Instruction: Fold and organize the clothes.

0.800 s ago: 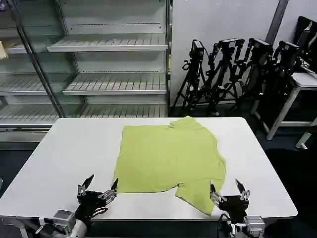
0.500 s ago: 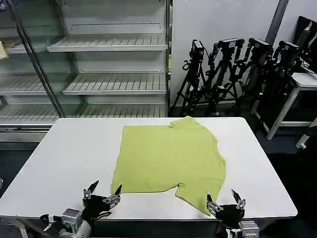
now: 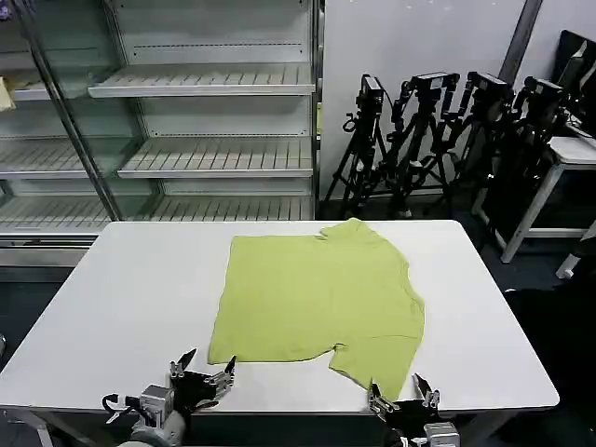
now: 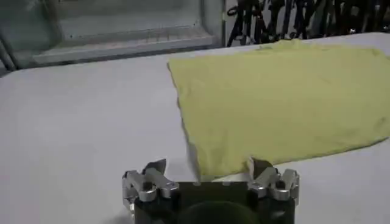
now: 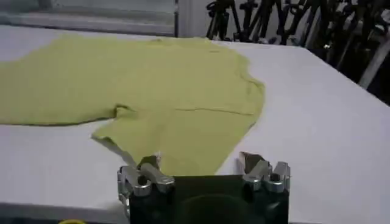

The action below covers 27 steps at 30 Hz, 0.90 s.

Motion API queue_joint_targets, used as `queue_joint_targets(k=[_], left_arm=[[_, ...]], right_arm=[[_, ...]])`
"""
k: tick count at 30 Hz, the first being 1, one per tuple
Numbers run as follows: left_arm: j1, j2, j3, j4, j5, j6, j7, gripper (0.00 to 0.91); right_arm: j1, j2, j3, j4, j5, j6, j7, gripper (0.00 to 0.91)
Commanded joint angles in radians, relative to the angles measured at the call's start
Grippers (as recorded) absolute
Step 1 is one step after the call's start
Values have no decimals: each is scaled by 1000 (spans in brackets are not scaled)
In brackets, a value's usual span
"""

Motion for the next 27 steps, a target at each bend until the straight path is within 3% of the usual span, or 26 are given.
queue_joint_targets(k=[1, 27], left_arm=[[-23, 6, 12, 42, -35, 10, 6, 20], [52, 22, -47, -102, -82, -28, 13, 20]], right_arm=[[10, 10, -26, -30, 44, -12, 13, 0], [-113, -9, 22, 127, -18, 57, -30, 0]])
